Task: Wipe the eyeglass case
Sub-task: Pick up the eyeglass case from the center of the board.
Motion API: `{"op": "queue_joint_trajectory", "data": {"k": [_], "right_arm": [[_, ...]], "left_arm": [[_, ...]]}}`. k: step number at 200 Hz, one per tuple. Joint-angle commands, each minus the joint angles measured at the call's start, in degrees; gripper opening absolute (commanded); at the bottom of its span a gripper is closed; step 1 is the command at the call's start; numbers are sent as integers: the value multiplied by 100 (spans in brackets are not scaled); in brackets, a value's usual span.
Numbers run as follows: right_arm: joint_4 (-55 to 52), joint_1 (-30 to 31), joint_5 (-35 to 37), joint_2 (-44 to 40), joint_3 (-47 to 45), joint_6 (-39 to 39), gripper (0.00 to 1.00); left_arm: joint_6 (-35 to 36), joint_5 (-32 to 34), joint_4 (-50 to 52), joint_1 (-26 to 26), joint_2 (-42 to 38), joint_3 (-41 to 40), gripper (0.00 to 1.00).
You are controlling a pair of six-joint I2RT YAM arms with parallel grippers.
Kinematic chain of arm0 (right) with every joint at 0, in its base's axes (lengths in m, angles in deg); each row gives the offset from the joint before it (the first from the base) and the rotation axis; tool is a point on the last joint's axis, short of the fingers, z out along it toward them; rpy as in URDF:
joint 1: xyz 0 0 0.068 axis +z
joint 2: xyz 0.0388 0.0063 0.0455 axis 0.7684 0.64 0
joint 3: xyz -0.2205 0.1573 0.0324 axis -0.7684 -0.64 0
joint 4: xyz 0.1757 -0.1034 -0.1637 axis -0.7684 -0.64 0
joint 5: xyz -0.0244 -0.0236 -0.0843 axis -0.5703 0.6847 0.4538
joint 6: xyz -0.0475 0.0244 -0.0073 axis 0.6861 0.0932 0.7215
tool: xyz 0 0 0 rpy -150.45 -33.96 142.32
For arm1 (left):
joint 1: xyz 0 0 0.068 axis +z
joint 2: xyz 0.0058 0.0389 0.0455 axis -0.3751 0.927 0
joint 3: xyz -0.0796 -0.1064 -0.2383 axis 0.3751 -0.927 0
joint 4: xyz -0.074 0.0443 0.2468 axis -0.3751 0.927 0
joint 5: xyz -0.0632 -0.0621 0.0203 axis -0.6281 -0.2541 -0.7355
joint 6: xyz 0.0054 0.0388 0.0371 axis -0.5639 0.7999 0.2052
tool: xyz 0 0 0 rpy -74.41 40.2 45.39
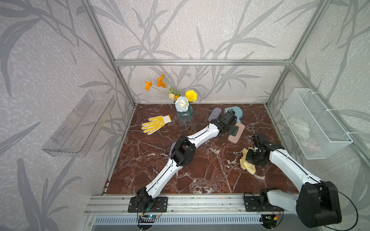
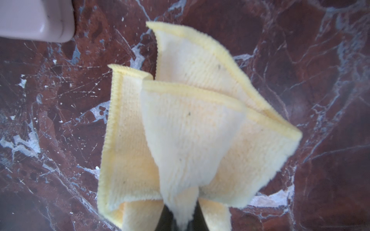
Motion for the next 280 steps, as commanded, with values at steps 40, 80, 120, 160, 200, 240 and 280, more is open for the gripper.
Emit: {"op": "queue_joint_trajectory", "data": {"k": [40, 80, 120, 160, 200, 240, 280], "right_arm": [[85, -77, 10, 11, -60, -62, 0], [56, -156, 31, -75, -47, -58, 0], [135, -155, -76, -37, -111, -60, 0], [164, -155, -105, -79, -136, -64, 0], [224, -160, -180, -40, -208, -65, 0], [160, -157, -119, -69, -152, -41, 0], [151, -156, -277, -209, 48, 197, 0]], "left_arm": [[-154, -346, 165, -123, 274, 457, 100], [-177, -328, 173, -285, 378, 488, 100], [-11, -153, 269, -425, 474, 523, 100], [198, 193, 465, -473, 677, 613, 99], [515, 287, 0, -488, 454, 217, 73], [919, -86, -1480, -481, -628, -1624, 60], [1265, 553, -1545, -460, -2229, -3457, 46]]}}
